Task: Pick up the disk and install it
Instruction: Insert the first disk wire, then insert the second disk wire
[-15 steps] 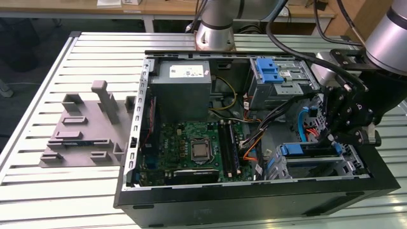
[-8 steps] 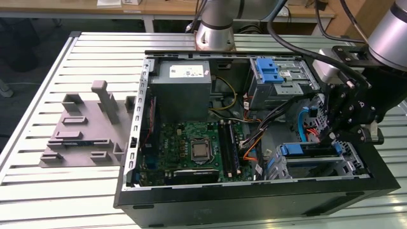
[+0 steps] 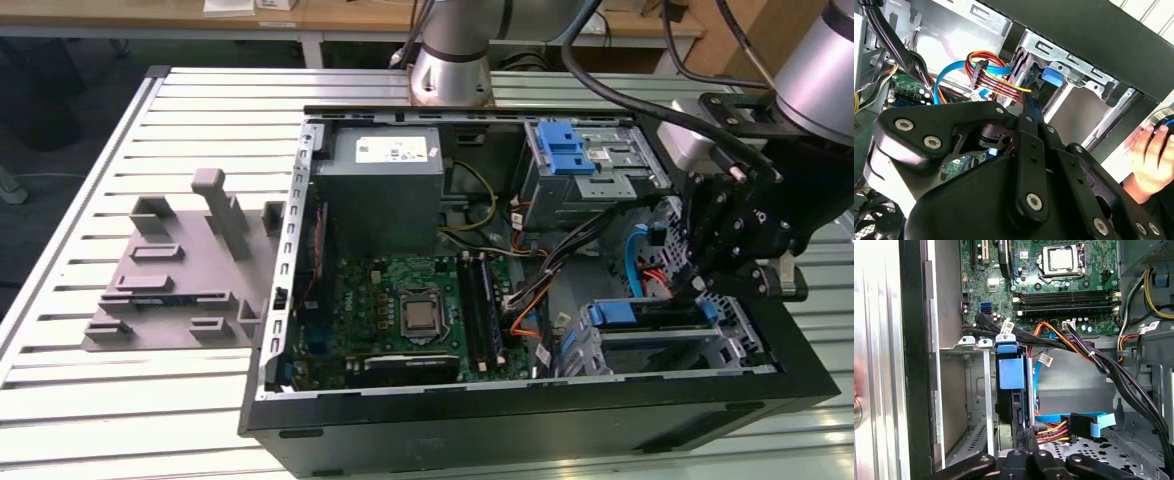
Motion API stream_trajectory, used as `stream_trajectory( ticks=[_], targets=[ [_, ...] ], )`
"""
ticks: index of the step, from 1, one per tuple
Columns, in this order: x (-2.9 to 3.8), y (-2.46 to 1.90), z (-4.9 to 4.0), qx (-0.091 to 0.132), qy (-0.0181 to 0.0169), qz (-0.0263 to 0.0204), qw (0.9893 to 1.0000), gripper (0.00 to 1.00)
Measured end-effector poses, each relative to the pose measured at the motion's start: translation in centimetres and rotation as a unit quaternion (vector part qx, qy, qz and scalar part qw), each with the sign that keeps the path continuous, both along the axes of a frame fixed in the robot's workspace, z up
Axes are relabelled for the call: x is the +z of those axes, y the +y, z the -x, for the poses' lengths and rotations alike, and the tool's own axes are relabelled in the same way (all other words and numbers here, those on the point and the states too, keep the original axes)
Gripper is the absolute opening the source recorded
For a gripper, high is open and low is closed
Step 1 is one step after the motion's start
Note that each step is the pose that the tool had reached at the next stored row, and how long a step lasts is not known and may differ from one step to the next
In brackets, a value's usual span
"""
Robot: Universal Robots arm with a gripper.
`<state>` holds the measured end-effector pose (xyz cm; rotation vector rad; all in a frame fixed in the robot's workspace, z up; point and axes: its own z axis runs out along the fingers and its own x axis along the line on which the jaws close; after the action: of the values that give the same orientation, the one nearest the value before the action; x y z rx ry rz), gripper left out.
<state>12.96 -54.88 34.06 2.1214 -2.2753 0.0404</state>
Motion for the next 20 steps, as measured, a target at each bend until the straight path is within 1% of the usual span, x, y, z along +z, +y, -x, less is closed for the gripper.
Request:
stream_trajectory(
  ticks=[12, 14, 20],
  targets=[
    [0.02, 0.00, 0.05, 0.000, 0.0000, 0.0001, 1.0000, 0.11],
    [0.02, 0.01, 0.20, 0.000, 0.0000, 0.0001, 1.0000, 0.11],
    [0.01, 0.00, 1.03, 0.000, -0.0003, 0.0000, 1.0000, 0.11]
  ],
)
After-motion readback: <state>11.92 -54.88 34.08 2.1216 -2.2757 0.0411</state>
